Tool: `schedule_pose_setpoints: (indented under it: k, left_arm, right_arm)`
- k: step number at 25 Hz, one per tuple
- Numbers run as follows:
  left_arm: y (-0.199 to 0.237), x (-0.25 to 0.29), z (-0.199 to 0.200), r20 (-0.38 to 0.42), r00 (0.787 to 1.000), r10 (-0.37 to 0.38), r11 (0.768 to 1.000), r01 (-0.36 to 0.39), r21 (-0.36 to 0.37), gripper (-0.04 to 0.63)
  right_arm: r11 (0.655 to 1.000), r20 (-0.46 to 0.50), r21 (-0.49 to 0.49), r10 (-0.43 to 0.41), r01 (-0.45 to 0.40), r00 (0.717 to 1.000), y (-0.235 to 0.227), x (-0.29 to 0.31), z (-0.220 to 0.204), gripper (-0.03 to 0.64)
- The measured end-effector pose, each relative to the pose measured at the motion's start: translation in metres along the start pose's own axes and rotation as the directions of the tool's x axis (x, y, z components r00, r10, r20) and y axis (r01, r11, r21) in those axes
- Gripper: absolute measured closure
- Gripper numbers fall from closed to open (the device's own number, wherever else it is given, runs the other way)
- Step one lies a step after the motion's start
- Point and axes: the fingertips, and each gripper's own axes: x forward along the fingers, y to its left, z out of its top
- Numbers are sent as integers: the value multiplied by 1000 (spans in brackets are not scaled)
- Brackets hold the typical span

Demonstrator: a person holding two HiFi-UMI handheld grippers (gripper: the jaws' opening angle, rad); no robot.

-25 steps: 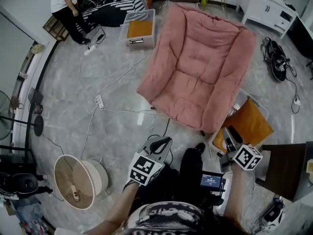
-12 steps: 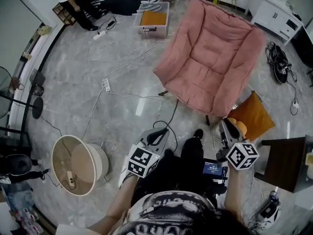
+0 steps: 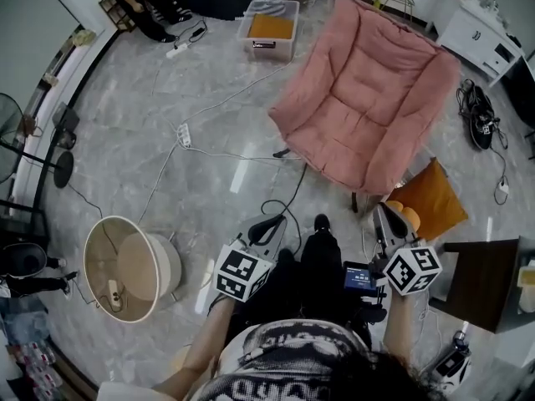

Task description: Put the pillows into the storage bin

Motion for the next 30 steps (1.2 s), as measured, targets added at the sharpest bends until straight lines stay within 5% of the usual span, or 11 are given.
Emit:
schedule_pose_setpoints:
  k: [10, 30]
  left_arm:
    - [4, 14, 17, 28, 1000, 9, 1000, -8, -12, 574]
    - [15, 56, 30, 6, 1000, 7, 999, -7, -33, 574]
  right_arm:
    - [989, -49, -146, 16, -23, 999, -4, 10, 11, 620]
    - [988, -102, -138, 57, -71, 993, -27, 44, 23, 620]
